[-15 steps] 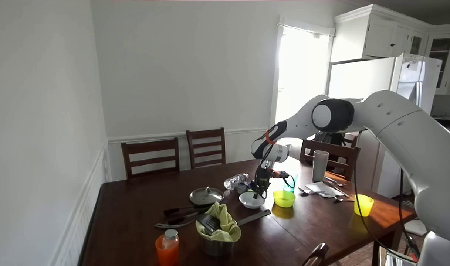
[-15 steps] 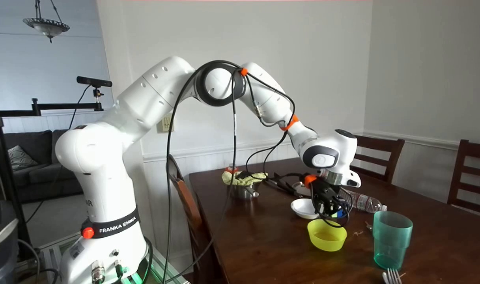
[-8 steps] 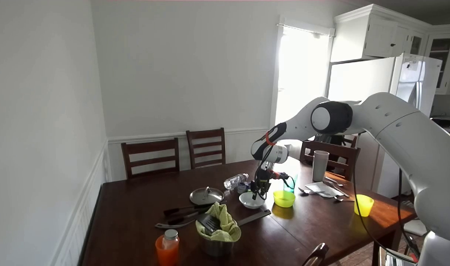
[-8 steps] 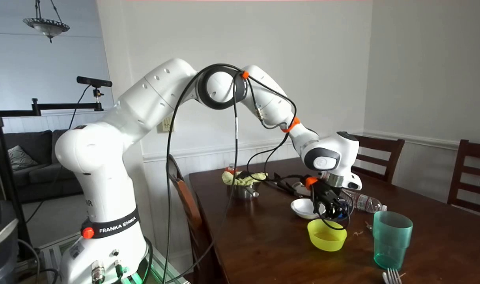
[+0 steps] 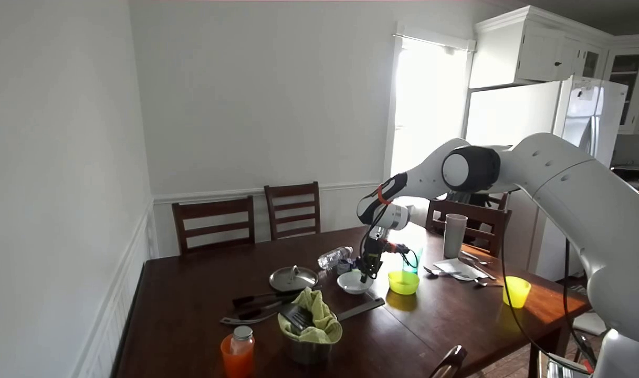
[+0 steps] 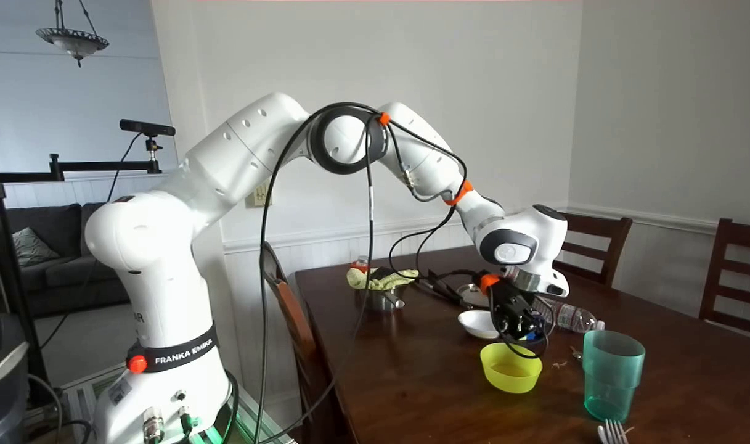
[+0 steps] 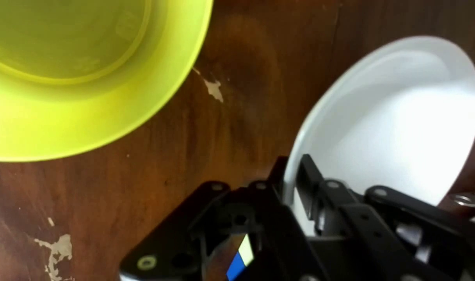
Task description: Take the blue cup out of the bowl then put the white plate onto it
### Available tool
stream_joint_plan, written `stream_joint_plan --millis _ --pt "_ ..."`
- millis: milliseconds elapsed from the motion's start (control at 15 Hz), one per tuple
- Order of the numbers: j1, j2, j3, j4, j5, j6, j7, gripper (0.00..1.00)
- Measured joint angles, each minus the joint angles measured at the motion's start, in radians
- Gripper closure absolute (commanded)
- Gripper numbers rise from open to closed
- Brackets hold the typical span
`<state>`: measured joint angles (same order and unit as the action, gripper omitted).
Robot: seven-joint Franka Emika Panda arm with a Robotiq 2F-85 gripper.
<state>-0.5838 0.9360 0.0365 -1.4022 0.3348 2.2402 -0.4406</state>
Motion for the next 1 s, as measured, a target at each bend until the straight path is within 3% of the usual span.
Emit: stream_joint_plan --millis 1000 --pt "-0.041 -0.028 0.051 0.027 0.077 -0.044 -0.038 0.98"
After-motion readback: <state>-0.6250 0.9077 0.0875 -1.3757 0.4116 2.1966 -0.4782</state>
